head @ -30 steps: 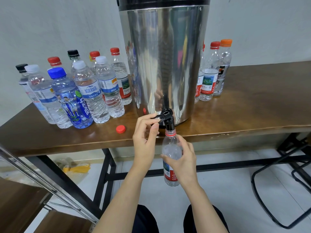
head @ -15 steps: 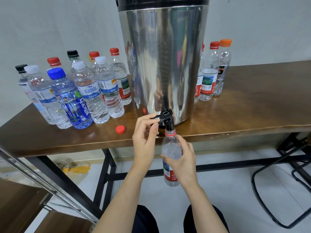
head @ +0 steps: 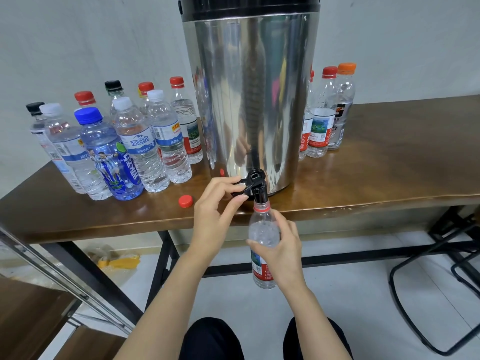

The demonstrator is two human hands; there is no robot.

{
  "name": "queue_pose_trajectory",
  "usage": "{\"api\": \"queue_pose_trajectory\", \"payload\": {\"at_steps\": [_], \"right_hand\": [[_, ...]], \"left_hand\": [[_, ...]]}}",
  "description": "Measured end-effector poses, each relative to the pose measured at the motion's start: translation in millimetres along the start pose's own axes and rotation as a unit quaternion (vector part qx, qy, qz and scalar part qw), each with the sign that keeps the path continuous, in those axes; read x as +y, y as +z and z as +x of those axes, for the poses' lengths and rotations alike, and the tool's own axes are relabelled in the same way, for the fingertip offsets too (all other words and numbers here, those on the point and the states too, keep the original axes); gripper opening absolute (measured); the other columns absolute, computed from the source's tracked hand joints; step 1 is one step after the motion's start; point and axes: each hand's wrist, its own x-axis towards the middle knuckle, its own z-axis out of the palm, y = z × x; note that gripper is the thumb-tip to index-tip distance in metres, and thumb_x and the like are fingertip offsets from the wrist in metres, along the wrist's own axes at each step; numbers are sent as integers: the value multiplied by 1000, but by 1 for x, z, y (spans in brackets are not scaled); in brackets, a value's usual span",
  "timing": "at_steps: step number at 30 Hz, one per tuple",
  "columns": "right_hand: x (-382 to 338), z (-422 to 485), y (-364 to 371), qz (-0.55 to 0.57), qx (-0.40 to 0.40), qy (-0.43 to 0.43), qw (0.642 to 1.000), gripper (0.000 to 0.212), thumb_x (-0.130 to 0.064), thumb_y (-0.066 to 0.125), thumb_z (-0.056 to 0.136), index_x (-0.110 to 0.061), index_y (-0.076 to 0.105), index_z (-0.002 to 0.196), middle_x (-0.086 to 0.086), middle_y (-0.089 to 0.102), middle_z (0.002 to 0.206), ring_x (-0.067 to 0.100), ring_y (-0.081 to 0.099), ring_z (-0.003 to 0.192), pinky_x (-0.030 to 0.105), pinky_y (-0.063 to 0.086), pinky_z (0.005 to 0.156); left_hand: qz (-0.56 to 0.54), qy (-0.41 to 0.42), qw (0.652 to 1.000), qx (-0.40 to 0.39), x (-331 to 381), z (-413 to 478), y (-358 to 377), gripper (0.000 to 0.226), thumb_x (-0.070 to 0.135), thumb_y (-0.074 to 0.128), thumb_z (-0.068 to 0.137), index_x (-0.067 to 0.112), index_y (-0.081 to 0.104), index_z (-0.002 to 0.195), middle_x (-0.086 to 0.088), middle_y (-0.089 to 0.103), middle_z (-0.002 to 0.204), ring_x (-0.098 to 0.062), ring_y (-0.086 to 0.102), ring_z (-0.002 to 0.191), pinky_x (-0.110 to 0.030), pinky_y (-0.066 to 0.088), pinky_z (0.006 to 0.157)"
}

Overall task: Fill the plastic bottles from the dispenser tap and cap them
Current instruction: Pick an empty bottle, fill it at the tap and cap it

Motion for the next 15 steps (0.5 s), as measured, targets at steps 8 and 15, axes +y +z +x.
{"api": "queue_pose_trajectory", "payload": {"at_steps": [8,15], "right_hand": [[1,1,0,-1,-4,1,1000,78,-18,88,70,-37,48,134,-10,45,117,-8,48,100,13,39,82],[1,1,0,1,-9,0,1000,77,-19,88,70,-43,47,130,-10,46,117,-8,49,100,10,39,80]], "left_hand": [[139,132,977,-90,-2,18,-20,21,16,69,89,6,71,107,-2,64,126,-20,58,117,-23,40,105],[150,178,963,-134,-3,24,-26,28,13,69,90,3,70,116,-7,67,122,-17,59,116,-30,45,104]]}}
